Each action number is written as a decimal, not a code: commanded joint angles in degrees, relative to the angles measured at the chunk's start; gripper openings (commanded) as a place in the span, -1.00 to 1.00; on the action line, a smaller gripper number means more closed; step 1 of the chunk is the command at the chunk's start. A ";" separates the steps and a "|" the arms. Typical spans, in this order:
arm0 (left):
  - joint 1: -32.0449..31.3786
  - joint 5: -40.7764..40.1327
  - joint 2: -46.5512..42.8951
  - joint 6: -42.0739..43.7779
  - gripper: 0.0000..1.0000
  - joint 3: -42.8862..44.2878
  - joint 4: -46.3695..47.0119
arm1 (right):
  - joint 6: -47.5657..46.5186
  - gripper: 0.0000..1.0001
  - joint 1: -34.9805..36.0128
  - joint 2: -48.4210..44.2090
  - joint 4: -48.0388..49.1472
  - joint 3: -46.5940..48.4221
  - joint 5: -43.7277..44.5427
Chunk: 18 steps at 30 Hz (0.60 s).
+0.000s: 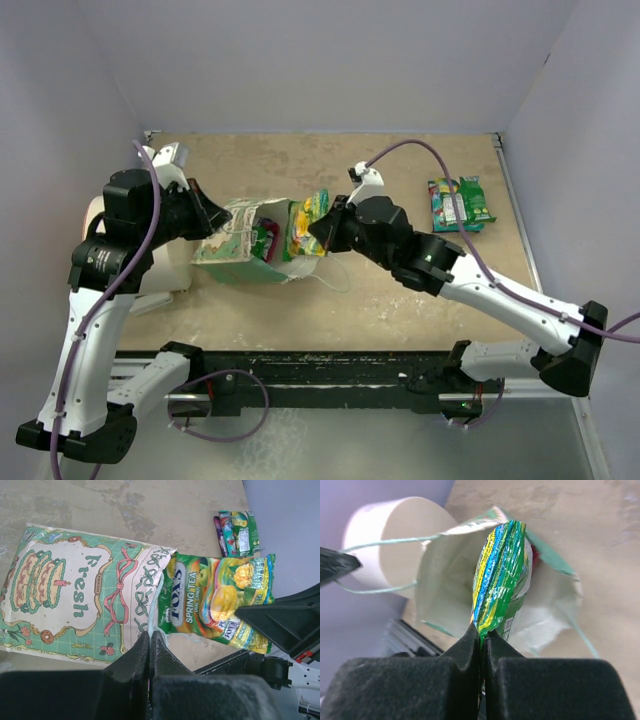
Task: Take the snacks out of the paper bag
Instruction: Take out the snack from the paper bag, then place the snack at the center of the board.
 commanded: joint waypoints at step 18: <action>-0.14 -3.93 0.08 -0.44 -1.00 2.58 1.62 | -8.95 -1.00 -34.96 -5.01 6.62 -1.62 18.26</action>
